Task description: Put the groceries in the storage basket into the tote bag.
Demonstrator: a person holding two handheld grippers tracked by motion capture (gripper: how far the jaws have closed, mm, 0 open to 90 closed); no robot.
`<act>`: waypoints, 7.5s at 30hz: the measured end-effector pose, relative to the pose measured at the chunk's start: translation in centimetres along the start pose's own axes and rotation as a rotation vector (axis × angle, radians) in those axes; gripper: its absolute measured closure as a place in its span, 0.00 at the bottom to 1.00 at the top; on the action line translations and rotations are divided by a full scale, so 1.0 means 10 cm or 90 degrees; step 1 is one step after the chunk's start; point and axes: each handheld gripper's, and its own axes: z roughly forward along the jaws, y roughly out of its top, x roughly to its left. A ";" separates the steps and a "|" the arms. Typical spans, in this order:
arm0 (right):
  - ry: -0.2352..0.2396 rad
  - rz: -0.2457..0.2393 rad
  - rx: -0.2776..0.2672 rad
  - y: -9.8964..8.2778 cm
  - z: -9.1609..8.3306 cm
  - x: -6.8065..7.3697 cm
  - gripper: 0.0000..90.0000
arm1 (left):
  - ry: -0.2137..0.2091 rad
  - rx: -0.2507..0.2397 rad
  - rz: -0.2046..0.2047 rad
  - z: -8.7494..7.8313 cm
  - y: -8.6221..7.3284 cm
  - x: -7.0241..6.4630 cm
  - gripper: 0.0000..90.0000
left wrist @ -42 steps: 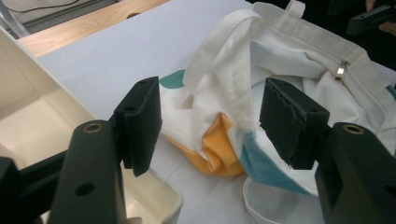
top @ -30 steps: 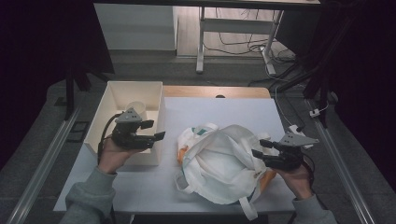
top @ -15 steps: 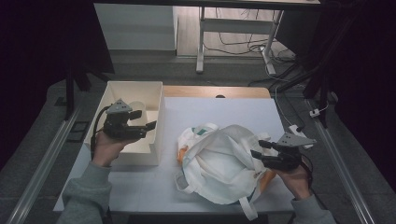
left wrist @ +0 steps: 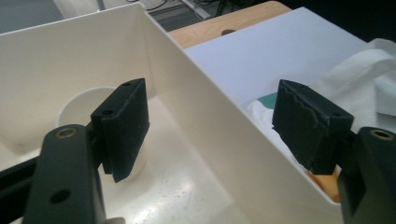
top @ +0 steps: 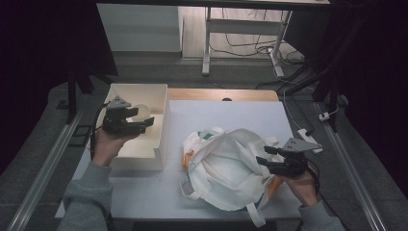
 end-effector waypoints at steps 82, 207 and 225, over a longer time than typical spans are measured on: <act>0.012 -0.007 0.035 -0.07 0.15 0.05 0.50 | 0.071 0.126 -0.044 0.92 -0.14 0.75 0.22; 0.044 -0.055 -0.036 0.39 0.37 0.56 0.24 | -0.337 -0.016 0.111 0.60 0.35 -1.21 0.22; 0.034 -0.078 -0.060 0.62 0.50 0.81 0.13 | -0.356 0.007 0.132 0.74 0.32 -1.46 0.22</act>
